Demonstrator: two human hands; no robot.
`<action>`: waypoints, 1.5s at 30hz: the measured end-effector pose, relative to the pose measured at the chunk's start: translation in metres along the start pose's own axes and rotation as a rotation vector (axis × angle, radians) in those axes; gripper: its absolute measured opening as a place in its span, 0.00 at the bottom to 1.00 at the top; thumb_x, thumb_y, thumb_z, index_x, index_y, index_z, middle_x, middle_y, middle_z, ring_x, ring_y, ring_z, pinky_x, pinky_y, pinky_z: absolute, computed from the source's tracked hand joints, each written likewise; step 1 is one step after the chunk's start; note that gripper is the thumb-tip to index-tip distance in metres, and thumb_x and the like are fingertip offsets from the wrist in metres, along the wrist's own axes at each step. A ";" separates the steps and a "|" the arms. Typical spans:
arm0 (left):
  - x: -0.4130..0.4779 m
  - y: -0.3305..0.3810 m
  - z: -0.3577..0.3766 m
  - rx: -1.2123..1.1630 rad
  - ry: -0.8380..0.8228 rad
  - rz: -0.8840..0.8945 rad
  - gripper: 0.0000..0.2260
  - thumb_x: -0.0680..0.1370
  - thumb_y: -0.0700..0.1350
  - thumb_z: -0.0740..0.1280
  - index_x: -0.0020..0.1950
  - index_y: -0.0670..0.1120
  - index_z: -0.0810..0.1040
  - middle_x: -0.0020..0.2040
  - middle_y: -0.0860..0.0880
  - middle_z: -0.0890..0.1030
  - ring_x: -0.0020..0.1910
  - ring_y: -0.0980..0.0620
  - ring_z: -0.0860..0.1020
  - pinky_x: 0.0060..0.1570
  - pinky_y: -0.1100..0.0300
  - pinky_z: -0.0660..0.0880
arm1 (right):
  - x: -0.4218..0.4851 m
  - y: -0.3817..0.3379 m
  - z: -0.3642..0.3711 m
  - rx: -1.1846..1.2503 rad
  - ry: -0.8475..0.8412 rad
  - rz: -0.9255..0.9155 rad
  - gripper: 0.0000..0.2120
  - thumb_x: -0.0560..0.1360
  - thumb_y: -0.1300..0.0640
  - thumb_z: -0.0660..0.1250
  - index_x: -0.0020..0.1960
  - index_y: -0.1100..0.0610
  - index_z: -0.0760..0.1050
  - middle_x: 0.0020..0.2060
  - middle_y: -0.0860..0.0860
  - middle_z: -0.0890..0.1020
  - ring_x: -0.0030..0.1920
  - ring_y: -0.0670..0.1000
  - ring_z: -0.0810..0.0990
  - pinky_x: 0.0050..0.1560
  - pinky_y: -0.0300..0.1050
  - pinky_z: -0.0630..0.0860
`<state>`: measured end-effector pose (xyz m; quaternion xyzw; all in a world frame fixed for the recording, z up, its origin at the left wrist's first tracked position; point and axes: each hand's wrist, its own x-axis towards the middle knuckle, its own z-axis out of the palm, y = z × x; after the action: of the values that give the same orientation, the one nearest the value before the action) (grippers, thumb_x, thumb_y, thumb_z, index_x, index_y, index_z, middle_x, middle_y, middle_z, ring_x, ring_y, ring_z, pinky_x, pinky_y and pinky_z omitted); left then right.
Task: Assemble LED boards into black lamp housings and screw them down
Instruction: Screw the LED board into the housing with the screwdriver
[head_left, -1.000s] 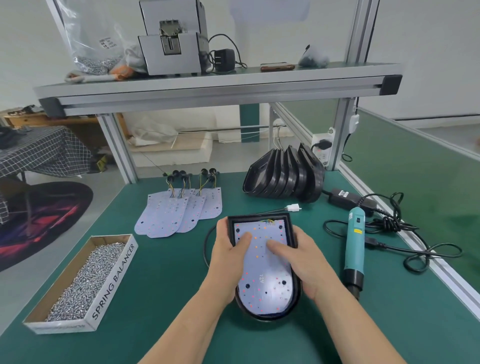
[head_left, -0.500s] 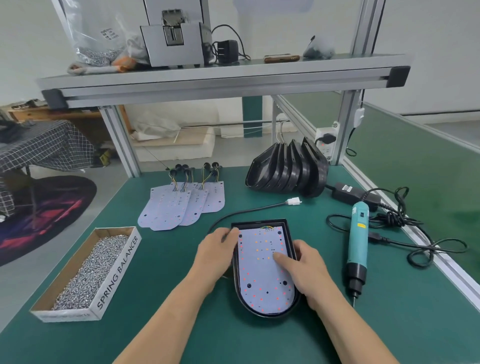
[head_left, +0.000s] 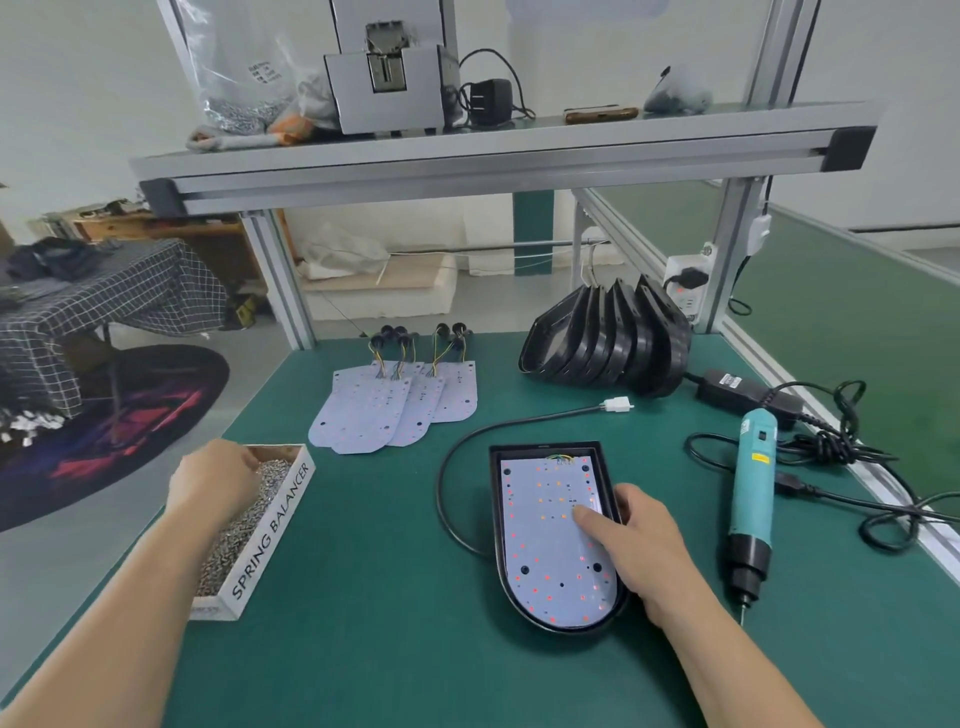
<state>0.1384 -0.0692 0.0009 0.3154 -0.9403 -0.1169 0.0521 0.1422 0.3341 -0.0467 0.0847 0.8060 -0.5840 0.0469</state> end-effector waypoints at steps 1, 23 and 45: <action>0.001 -0.004 0.003 0.082 -0.072 0.036 0.05 0.77 0.40 0.70 0.46 0.46 0.86 0.47 0.46 0.85 0.45 0.45 0.82 0.48 0.55 0.79 | 0.000 0.000 0.000 -0.007 0.000 -0.002 0.09 0.75 0.57 0.74 0.48 0.61 0.77 0.43 0.54 0.85 0.49 0.62 0.83 0.52 0.60 0.81; -0.053 0.054 -0.009 -1.679 -0.398 -0.219 0.03 0.78 0.31 0.65 0.48 0.35 0.78 0.36 0.45 0.80 0.27 0.58 0.78 0.31 0.71 0.76 | 0.003 0.001 0.003 -0.013 0.012 0.017 0.16 0.74 0.56 0.73 0.51 0.68 0.74 0.49 0.63 0.83 0.40 0.58 0.78 0.46 0.55 0.79; -0.164 0.208 0.075 -1.666 -0.943 -0.248 0.05 0.78 0.29 0.67 0.46 0.31 0.82 0.36 0.40 0.84 0.31 0.49 0.84 0.31 0.66 0.79 | 0.012 0.001 -0.093 -0.459 0.628 -0.138 0.25 0.72 0.42 0.73 0.62 0.53 0.70 0.58 0.54 0.72 0.59 0.58 0.71 0.53 0.54 0.70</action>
<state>0.1351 0.2054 -0.0229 0.1950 -0.4401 -0.8658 -0.1368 0.1329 0.4232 -0.0202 0.1923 0.8945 -0.3359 -0.2238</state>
